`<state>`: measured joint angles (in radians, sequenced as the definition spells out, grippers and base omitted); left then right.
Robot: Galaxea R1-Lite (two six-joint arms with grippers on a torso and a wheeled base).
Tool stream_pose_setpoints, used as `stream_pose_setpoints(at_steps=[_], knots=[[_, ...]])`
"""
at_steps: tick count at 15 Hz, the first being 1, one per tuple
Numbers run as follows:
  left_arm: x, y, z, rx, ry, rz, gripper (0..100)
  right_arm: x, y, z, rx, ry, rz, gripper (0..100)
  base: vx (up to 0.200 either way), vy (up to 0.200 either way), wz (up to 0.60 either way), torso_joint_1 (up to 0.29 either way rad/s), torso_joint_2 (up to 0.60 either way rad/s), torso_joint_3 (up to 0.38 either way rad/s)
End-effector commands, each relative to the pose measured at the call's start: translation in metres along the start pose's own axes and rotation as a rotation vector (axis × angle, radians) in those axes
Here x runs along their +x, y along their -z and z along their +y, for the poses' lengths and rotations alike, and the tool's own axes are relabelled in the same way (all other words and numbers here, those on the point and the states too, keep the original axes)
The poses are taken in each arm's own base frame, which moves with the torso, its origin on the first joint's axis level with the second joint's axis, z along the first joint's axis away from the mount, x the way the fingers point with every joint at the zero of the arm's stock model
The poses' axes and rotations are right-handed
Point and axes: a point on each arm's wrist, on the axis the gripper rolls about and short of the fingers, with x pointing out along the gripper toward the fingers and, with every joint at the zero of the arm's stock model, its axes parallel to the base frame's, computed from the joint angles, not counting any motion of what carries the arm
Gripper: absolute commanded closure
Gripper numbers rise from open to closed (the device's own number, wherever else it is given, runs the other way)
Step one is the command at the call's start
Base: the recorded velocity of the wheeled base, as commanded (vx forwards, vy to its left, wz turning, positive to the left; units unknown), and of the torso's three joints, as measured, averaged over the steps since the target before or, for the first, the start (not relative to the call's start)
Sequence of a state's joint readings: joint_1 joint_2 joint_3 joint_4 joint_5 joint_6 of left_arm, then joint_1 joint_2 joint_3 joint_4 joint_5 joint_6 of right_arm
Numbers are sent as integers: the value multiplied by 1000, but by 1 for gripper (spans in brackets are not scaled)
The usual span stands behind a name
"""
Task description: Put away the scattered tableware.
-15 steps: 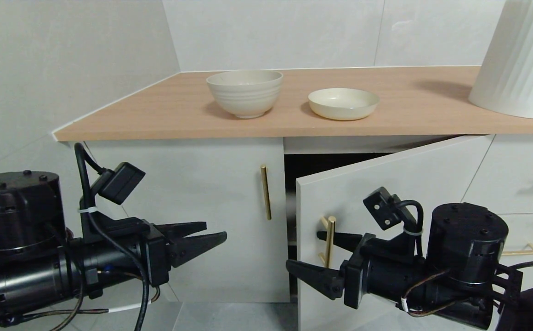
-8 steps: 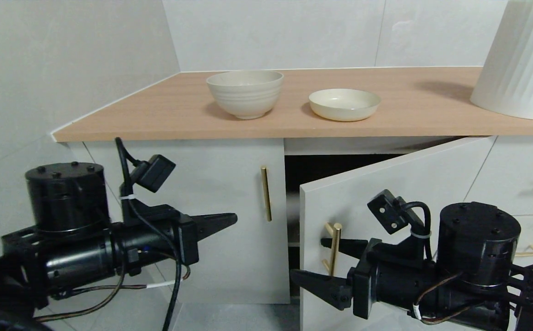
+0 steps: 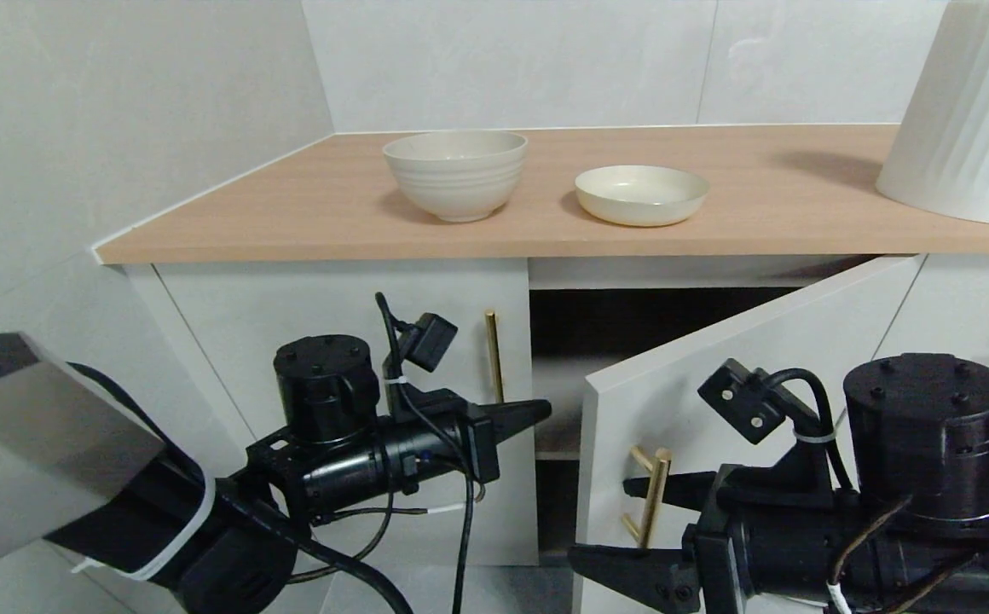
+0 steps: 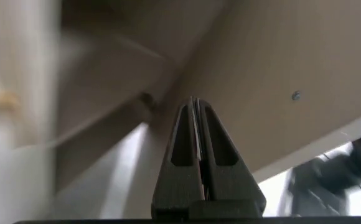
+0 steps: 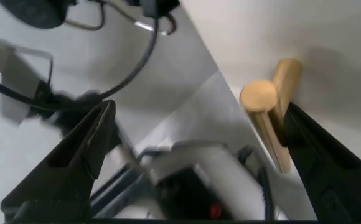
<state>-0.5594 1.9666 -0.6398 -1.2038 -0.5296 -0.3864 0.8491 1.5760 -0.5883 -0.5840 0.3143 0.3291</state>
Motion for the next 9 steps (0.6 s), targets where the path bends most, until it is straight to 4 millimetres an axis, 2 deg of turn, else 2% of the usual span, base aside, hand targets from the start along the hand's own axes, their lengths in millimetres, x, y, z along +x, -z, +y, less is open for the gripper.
stream_pose_setpoints(at_steps=[1, 4, 5, 8, 9], knots=[[19, 7, -4, 3, 42, 23, 100, -17, -16, 10, -27, -35, -72, 0, 0, 0, 0, 0, 0, 0], [39, 11, -18, 23, 107, 28, 100, -20, -17, 10, -28, -36, -82, 0, 0, 0, 0, 0, 0, 0], [40, 16, -25, 30, 123, 43, 100, -22, -18, 4, -24, -13, -87, 0, 0, 0, 0, 0, 0, 0], [40, 16, -27, 55, 133, 33, 100, -25, -20, -2, -21, 11, -101, 0, 0, 0, 0, 0, 0, 0], [42, 16, -36, 66, 160, 28, 100, -27, -21, -6, -16, 28, -109, 0, 0, 0, 0, 0, 0, 0]])
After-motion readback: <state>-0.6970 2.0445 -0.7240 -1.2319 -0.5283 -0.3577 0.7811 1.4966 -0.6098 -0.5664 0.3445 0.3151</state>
